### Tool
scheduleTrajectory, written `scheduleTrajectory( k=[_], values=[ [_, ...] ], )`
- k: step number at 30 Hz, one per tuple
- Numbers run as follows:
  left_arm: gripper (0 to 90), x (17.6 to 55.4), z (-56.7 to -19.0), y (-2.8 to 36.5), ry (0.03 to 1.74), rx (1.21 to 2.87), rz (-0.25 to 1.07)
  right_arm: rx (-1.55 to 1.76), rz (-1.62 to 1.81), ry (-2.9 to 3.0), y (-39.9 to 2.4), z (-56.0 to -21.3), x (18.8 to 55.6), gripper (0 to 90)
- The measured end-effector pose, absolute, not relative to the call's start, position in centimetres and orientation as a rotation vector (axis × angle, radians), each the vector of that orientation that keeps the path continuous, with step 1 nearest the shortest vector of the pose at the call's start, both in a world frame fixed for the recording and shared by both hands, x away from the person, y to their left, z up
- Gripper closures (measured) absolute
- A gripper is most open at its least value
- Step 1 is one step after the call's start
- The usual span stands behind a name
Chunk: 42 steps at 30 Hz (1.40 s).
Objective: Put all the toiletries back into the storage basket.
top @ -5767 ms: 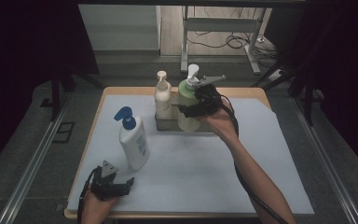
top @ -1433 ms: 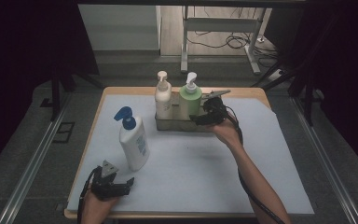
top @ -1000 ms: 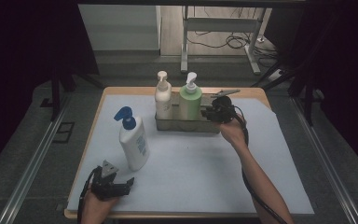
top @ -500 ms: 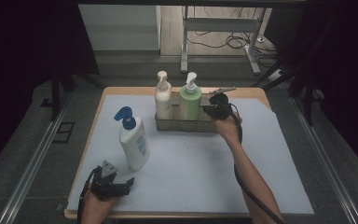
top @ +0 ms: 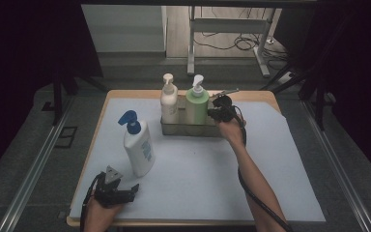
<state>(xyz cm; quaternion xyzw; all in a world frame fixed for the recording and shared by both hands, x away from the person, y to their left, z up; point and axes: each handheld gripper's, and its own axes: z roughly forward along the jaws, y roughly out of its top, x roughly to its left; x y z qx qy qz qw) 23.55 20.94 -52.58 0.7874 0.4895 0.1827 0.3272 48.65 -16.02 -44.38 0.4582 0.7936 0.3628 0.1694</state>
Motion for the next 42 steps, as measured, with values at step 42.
scheduleTrajectory(
  k=[42],
  values=[
    [12.0, 23.6, -52.6, 20.9, 1.282, 2.064, 0.476, 1.297, 1.012, 2.293, -13.2, -45.3, 47.8, 89.6]
  ],
)
